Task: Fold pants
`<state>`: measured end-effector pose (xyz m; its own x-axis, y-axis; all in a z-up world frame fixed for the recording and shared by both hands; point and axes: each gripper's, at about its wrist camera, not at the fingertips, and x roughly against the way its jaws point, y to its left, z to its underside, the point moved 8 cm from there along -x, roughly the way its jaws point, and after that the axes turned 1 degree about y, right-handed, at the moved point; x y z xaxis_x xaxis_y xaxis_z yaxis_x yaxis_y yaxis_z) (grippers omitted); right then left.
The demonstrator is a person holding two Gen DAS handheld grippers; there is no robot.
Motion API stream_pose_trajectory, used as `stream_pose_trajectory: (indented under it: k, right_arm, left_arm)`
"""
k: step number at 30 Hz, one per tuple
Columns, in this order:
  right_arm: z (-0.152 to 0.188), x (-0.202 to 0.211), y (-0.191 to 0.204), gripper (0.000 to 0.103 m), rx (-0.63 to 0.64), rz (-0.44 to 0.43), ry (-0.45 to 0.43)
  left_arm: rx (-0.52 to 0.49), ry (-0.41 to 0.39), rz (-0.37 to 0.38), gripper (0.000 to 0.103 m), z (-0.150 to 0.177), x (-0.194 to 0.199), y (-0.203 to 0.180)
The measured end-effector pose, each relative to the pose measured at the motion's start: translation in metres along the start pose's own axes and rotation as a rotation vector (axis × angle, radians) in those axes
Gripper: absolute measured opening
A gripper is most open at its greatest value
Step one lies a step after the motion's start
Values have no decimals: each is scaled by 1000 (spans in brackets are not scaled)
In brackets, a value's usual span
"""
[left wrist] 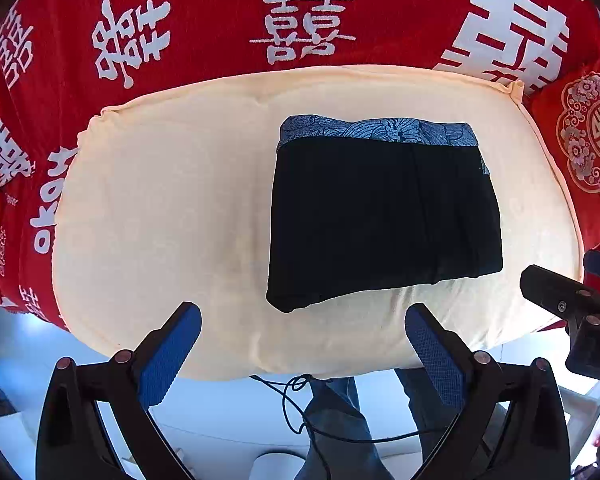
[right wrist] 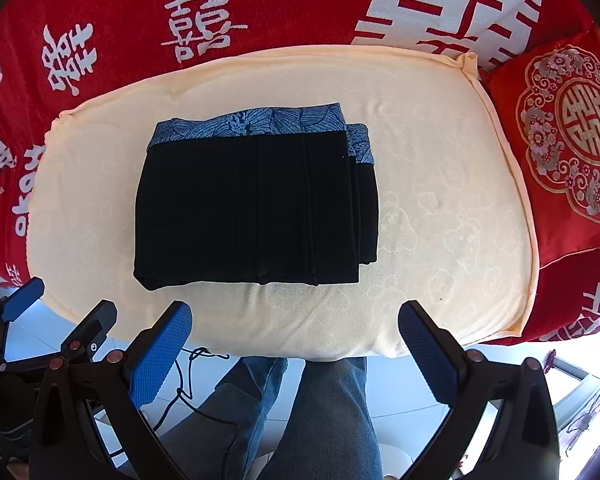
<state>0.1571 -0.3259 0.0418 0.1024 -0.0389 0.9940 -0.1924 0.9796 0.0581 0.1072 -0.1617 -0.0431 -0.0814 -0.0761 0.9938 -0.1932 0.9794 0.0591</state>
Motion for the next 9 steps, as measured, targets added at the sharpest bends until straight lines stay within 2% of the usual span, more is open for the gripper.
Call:
stream_pose_trajectory:
  k: [9]
  right_arm:
    - [1, -1, -3, 103, -4, 1, 0]
  left_arm:
    - [0, -14, 21, 102, -3, 3, -3]
